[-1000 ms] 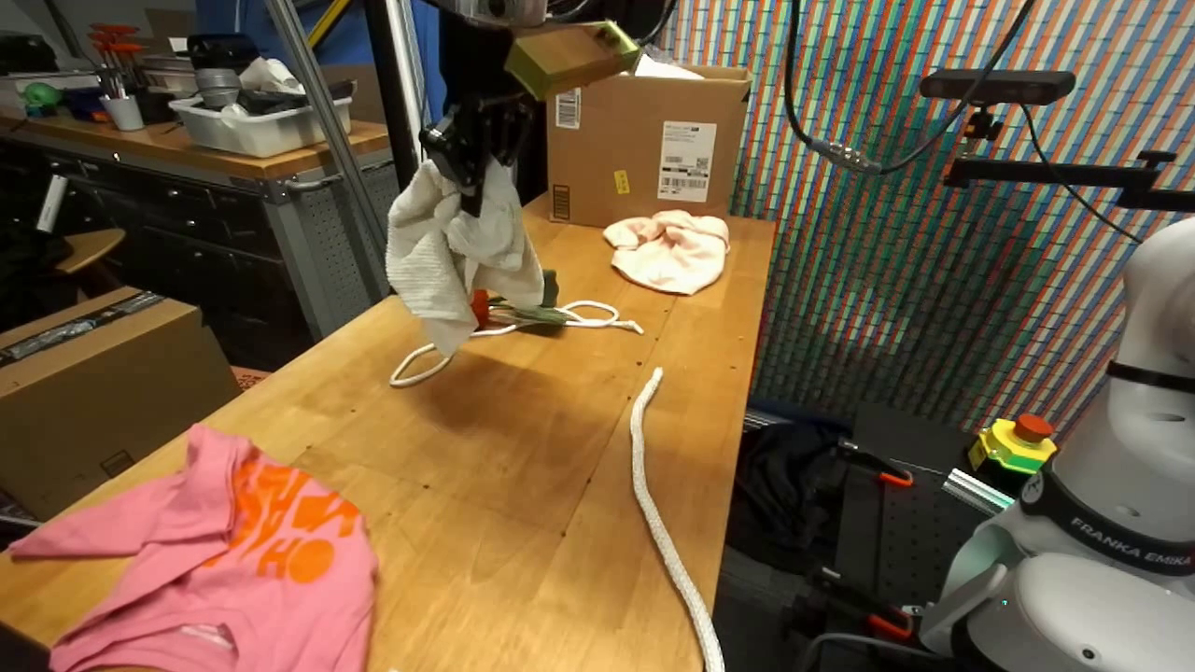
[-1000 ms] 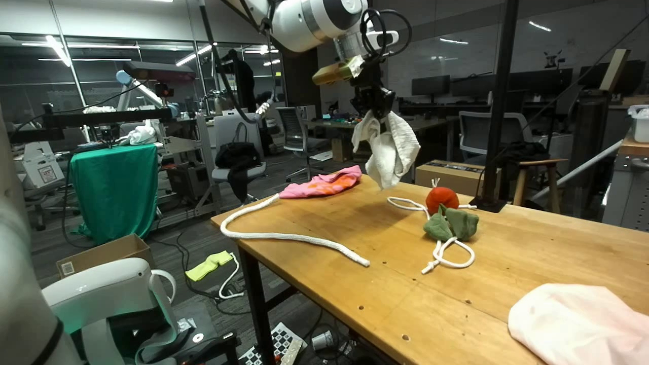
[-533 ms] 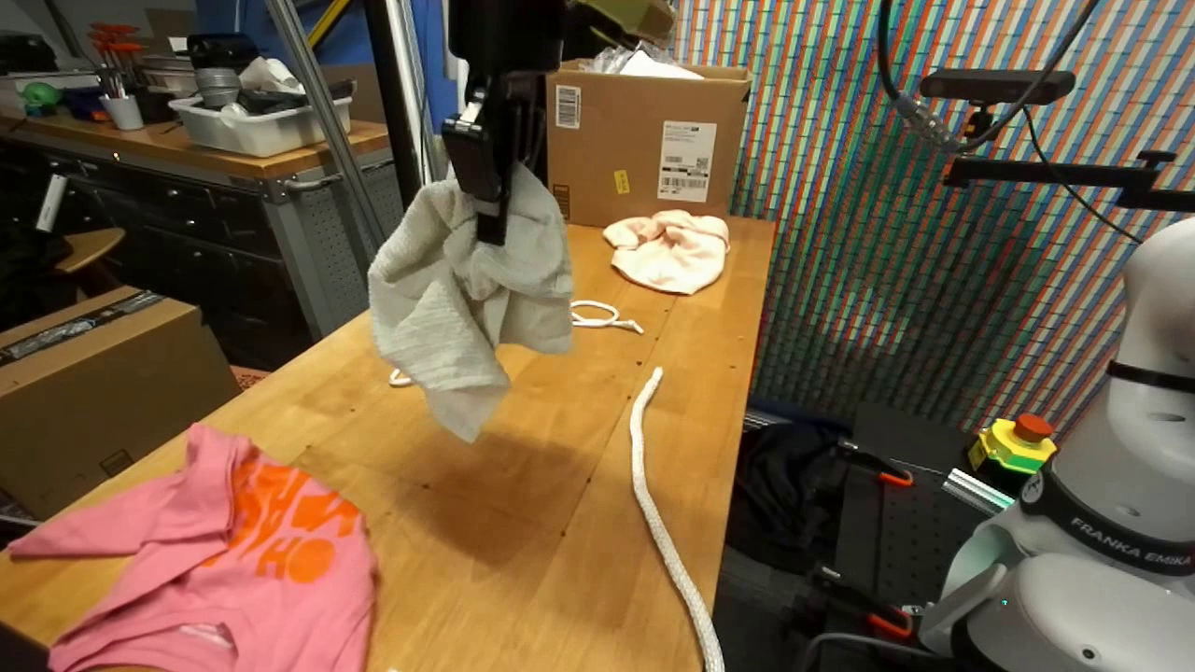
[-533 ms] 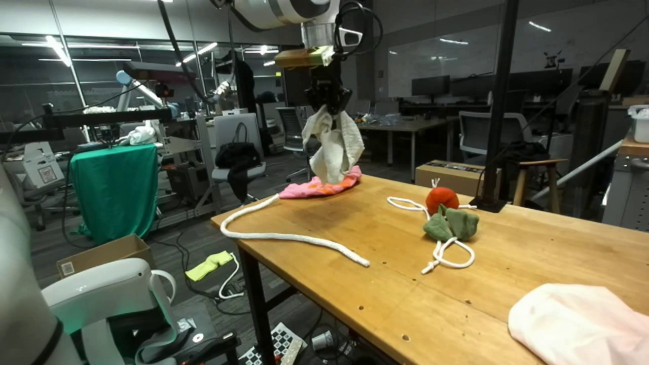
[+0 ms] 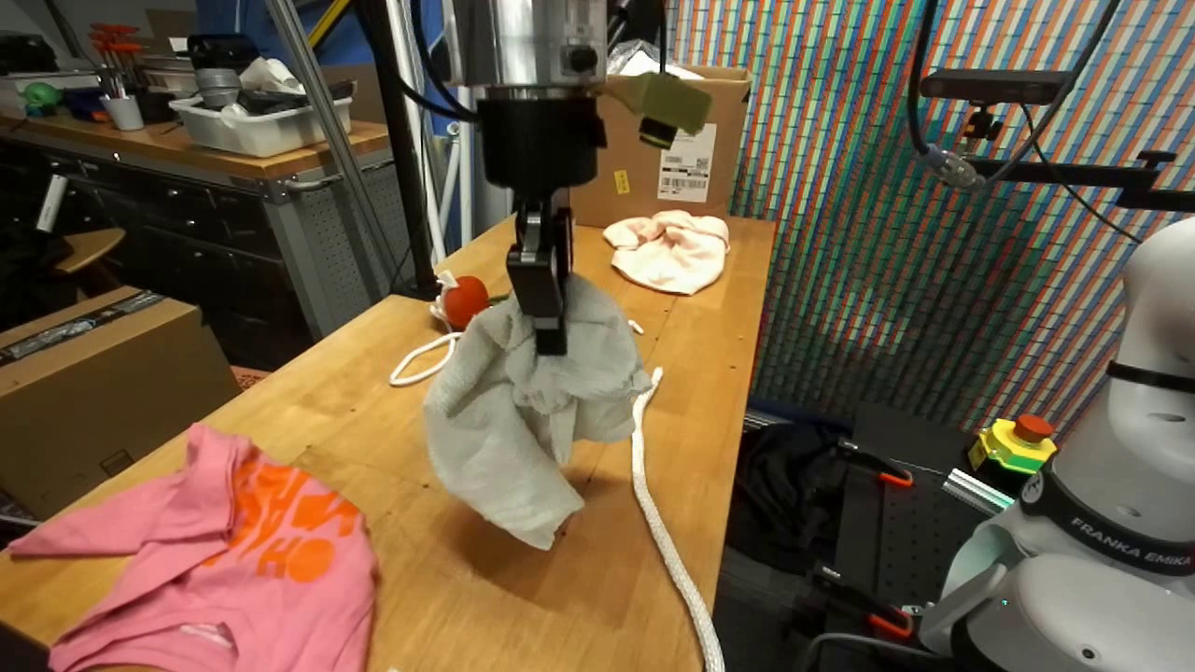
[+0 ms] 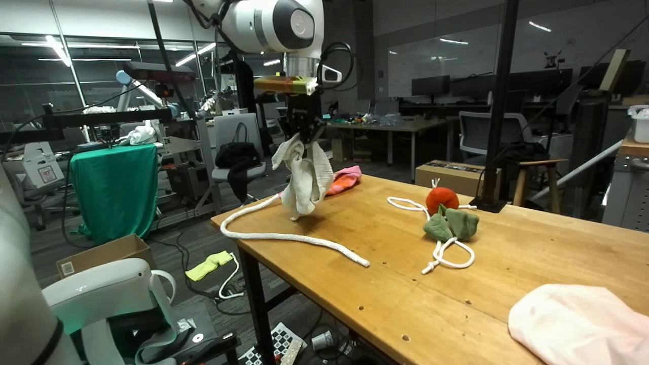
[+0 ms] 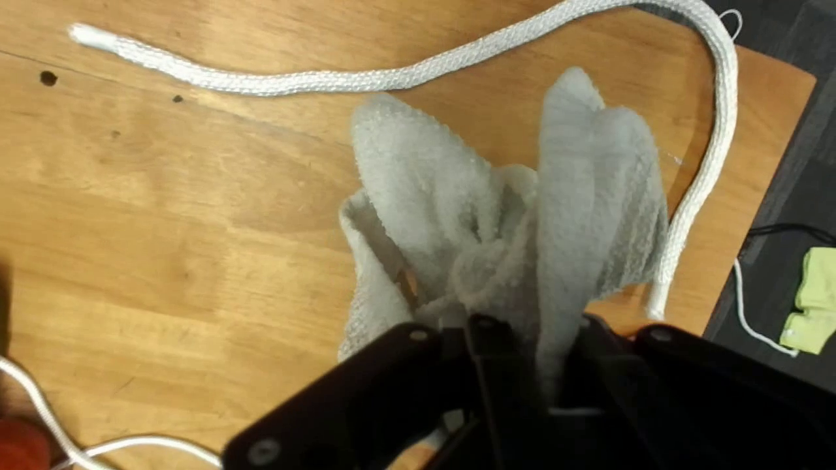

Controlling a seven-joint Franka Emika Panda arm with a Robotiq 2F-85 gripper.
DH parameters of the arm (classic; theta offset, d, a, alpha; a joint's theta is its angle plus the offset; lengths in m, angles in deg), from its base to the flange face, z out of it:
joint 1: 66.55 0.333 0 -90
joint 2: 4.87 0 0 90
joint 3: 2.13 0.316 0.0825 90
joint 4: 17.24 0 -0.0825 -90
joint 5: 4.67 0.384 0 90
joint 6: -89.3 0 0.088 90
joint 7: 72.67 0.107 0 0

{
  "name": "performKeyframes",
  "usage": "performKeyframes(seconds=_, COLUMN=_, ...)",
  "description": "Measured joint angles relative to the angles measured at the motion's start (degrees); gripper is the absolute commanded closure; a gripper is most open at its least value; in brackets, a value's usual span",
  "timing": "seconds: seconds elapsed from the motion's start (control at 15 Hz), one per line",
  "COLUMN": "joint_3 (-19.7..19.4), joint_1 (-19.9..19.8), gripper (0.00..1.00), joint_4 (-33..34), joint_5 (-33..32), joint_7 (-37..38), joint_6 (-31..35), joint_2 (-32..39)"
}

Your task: Separate the heap of things

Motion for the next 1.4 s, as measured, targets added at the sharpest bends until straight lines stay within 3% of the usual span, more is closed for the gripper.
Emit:
performKeyframes(seconds=0.53, joint_3=0.22, joint_1=-0.03, gripper=0.92, joint_4=-7.36, joint_5=-0.54, joint_7=1.78, joint_6=14.66, joint_2=2.84)
performKeyframes(seconds=0.93, joint_3=-0.05, joint_1=-0.05, gripper=0.92, joint_4=-11.43, joint_5=-1.05, joint_7=9.01, joint_6=28.19, joint_2=4.60)
performKeyframes(seconds=1.4, joint_3=0.06, joint_1=0.28, gripper=0.92, joint_4=-13.37, joint_5=-1.06, joint_7=16.92, joint_6=35.18, joint_2=5.87)
